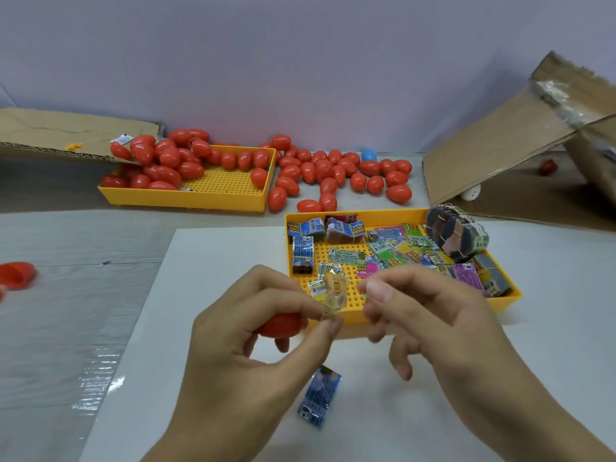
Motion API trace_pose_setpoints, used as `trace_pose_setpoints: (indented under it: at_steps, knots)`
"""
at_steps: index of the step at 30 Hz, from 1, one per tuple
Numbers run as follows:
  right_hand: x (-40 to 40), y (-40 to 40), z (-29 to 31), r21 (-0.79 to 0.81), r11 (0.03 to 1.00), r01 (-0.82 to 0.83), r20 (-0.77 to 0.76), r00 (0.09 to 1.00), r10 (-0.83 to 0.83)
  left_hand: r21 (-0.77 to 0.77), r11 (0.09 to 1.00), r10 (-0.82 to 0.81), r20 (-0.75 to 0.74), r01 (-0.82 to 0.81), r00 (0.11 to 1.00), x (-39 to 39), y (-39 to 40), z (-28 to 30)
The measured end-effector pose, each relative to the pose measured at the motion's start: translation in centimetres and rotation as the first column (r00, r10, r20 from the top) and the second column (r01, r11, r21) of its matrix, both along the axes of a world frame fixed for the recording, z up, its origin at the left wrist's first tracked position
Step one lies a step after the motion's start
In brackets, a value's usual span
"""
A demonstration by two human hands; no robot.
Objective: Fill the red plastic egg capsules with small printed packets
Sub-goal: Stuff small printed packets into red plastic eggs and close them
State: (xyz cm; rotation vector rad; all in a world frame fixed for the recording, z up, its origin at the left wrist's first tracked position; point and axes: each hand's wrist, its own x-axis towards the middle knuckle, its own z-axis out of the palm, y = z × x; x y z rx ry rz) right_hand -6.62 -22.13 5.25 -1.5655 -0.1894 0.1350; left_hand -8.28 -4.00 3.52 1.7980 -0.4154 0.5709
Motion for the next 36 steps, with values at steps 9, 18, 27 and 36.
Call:
trace_pose_setpoints:
  at_steps: [9, 18, 27, 36]
  knots:
    - [0.2, 0.1, 0.6, 0.084, 0.97, -0.227, -0.229, 0.943, 0.241, 0.382, 0.902, 0.098, 0.269, -0.2, 0.958, -0.3, -0.1, -0.4]
    - [0.4, -0.1, 0.6, 0.26, 0.939, -0.226, -0.288, 0.91, 0.299, 0.296, 0.916, 0.187, 0.28, -0.27, 0.942, -0.6, -0.2, 0.0]
    - [0.5, -0.4, 0.6, 0.343, 0.905, -0.251, -0.364, 0.853, 0.374, -0.16, 0.986, -0.063, -0.129, 0.042, 0.99, -0.9, -0.6, 1.1]
    - [0.4, -0.4, 0.6, 0.2, 0.928, -0.313, -0.335, 0.868, 0.366, -0.164, 0.981, -0.148, -0.309, 0.101, 0.94, -0.6, -0.6, 0.9]
